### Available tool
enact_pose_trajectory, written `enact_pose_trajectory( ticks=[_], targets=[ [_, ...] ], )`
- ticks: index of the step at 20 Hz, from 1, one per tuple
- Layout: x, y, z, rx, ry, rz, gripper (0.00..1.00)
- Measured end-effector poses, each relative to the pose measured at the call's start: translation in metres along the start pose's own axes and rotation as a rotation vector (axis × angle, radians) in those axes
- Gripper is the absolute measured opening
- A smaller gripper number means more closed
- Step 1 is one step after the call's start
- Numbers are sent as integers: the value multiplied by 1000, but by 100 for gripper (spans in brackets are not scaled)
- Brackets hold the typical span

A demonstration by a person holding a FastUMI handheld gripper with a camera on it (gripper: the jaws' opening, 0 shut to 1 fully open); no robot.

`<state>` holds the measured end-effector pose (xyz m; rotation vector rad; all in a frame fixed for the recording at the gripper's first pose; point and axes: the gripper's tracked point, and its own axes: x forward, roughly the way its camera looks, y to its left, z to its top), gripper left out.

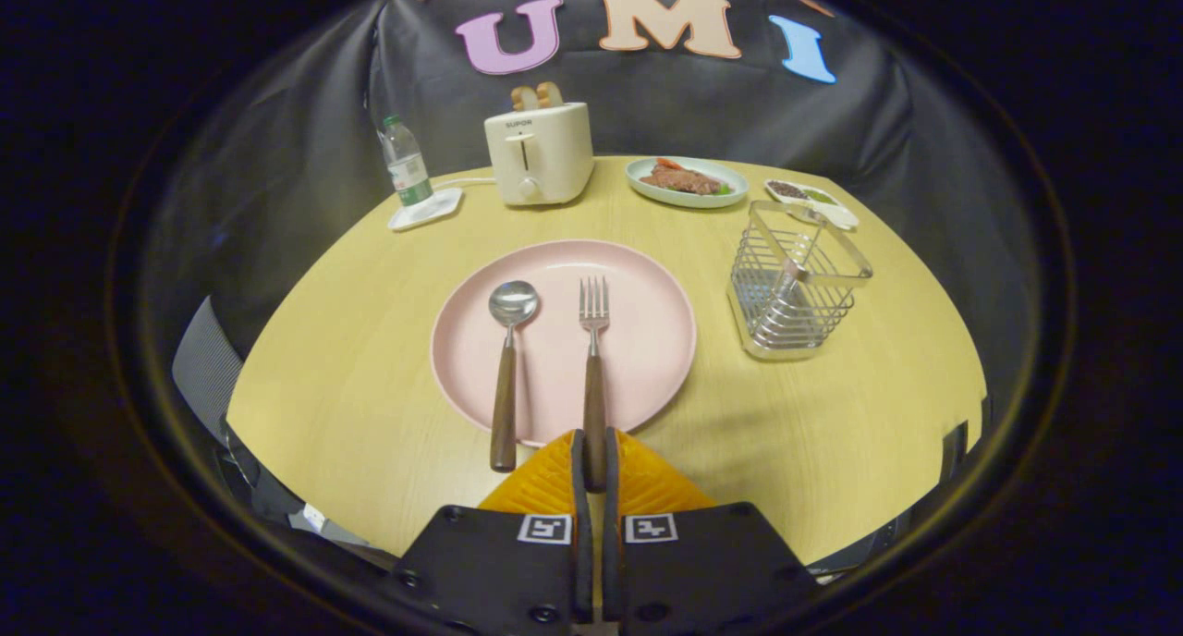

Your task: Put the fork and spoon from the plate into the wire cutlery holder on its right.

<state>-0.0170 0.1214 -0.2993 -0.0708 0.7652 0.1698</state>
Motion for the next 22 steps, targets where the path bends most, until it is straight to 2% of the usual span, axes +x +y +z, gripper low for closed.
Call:
enact_pose_trajectory(
  ticks=[10, 22],
  targets=[
    [-19, -7, 20, -40, -50, -14, 7],
    [-31, -11, 58, 64, -151, 10, 3]
  ],
)
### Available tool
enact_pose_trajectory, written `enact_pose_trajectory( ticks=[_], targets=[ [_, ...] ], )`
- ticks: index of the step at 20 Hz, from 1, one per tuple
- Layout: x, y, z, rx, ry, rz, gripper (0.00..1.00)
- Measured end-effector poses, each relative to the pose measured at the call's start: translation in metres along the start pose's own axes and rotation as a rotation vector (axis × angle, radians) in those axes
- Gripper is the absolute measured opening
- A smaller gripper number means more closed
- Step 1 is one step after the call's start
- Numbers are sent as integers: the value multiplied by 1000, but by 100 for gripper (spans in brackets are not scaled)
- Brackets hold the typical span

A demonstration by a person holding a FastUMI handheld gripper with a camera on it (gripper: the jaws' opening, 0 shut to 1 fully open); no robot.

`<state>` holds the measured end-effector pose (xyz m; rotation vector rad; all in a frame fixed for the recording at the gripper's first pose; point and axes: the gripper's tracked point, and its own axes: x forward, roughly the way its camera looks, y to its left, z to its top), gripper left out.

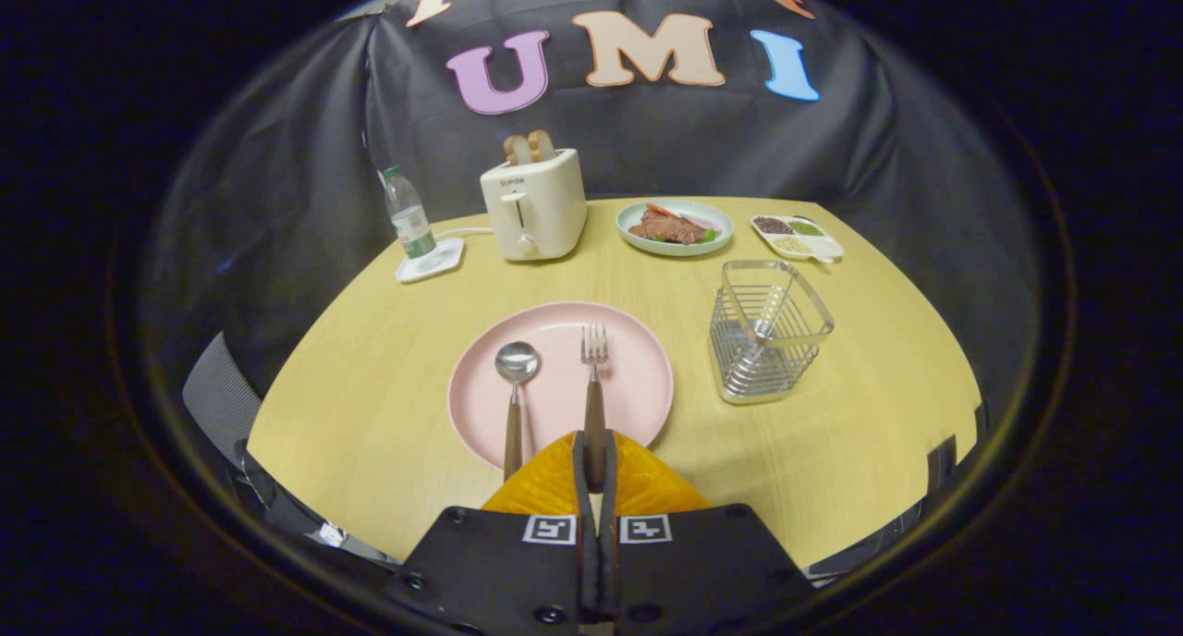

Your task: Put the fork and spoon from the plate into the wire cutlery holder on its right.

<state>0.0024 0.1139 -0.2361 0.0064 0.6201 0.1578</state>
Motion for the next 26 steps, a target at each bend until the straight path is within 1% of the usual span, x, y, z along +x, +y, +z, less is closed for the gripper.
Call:
enact_pose_trajectory(
  ticks=[4, 8, 11, 15, 18, 22, 26],
  targets=[
    [-9, -10, 26, 11, -32, -12, 3],
    [-28, -33, 53, 16, -51, -33, 3],
    [-45, -59, 64, -12, -35, -63, 3],
    [-65, -95, 76, 10, 3, -92, 3],
    [-71, -118, 75, -18, 60, -110, 3],
    [-68, -124, 66, -14, 167, -69, 3],
    [-56, -132, 65, 50, 275, -46, 3]
  ],
)
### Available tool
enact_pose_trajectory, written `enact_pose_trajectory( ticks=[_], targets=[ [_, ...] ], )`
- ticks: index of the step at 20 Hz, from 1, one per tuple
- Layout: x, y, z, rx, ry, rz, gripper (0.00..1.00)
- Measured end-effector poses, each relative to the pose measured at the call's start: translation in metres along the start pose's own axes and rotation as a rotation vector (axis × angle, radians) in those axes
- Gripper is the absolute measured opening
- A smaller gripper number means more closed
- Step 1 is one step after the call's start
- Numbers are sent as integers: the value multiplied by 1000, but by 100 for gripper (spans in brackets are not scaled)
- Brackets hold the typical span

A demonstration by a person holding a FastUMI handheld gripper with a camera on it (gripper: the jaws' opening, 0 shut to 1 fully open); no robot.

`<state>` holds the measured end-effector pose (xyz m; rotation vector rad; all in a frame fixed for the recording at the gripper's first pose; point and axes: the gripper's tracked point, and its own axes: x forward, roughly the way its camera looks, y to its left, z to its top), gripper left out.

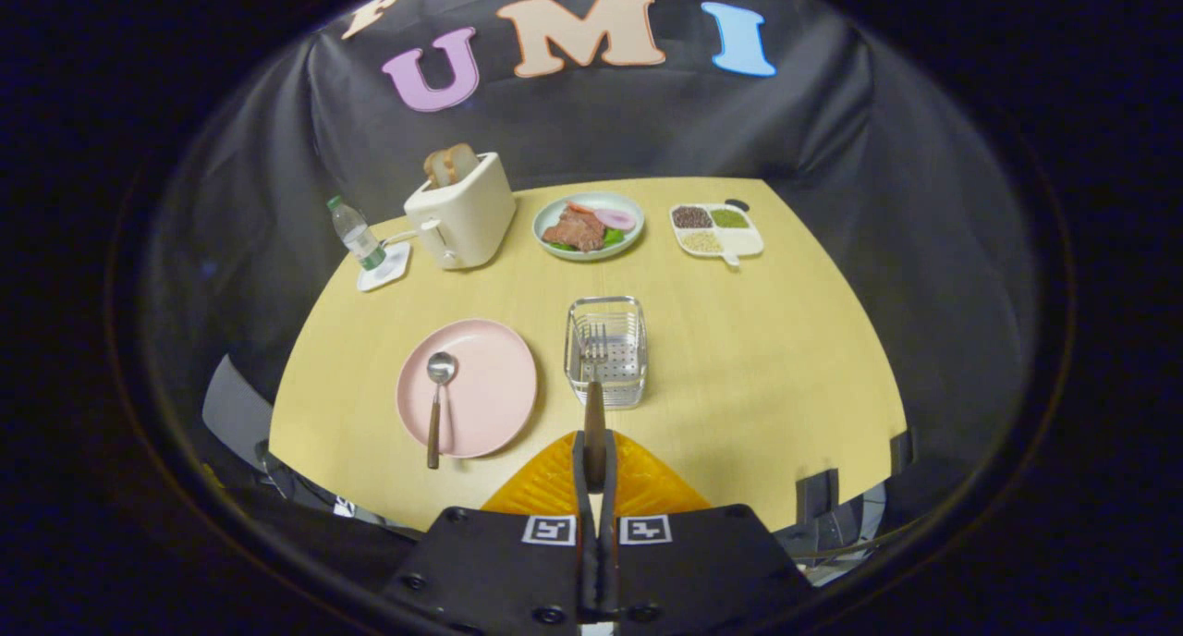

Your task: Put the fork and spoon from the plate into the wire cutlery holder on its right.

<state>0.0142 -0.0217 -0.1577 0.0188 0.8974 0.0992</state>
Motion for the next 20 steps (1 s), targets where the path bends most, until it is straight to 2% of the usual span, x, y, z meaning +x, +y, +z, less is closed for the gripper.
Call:
enact_pose_trajectory(
  ticks=[5, 9, 11, 17, 20],
  targets=[
    [22, -6, 7, -3, 102, -8, 4],
    [30, -5, 14, 9, 132, -7, 4],
    [32, -2, 22, 31, 110, 5, 11],
    [25, 8, 30, 79, 59, 22, 100],
    [17, 13, 37, 54, -11, 10, 100]
  ],
)
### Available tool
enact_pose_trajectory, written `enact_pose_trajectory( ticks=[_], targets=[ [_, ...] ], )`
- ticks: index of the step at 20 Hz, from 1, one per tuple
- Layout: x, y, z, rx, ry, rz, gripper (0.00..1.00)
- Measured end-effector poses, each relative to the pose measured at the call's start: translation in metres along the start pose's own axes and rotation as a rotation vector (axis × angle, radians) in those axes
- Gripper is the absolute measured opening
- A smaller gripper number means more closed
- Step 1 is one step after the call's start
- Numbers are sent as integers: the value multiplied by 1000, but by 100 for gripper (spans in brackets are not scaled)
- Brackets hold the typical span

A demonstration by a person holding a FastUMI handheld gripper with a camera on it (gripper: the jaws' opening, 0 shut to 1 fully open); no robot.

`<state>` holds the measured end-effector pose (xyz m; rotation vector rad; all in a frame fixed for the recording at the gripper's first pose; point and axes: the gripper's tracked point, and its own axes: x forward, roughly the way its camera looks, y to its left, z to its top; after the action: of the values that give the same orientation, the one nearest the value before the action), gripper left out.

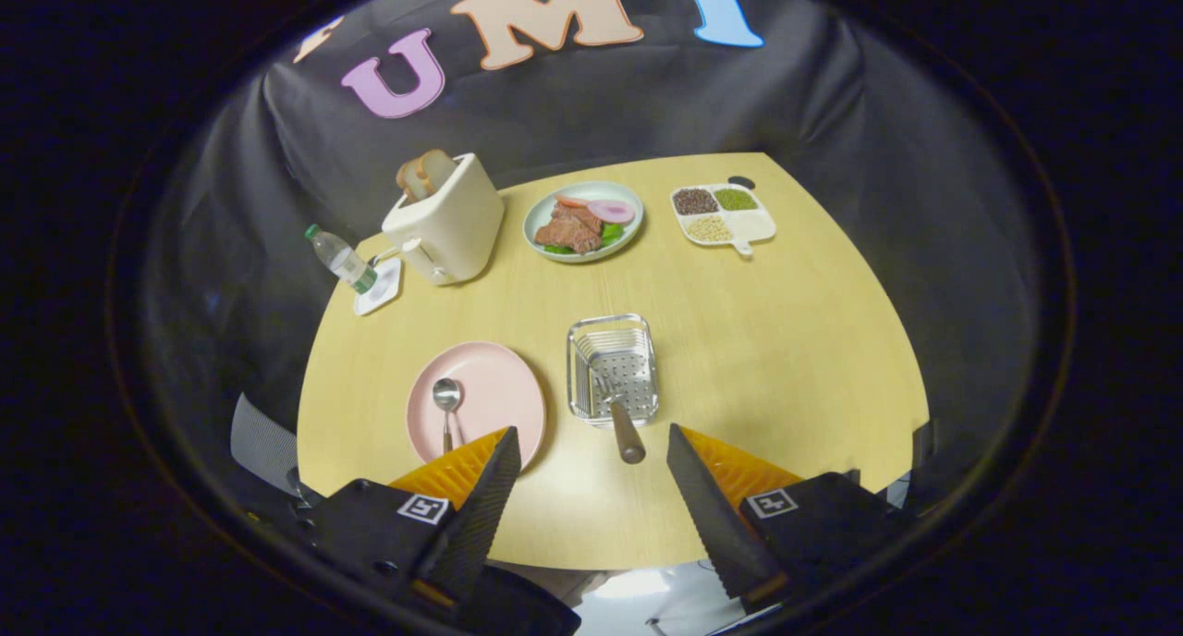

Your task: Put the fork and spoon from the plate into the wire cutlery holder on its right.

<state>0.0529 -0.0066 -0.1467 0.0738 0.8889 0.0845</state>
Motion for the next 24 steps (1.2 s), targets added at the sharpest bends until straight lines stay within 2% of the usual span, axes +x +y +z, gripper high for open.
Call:
enact_pose_trajectory(
  ticks=[5, 11, 14, 18, 24],
  targets=[
    [-24, 31, 20, -40, -166, 27, 100],
    [-36, 89, 17, -120, -323, 102, 100],
    [-24, 121, 5, -170, -366, 134, 100],
    [14, 154, -28, -199, -345, 177, 100],
    [73, 157, -66, -185, -290, 143, 100]
  ],
)
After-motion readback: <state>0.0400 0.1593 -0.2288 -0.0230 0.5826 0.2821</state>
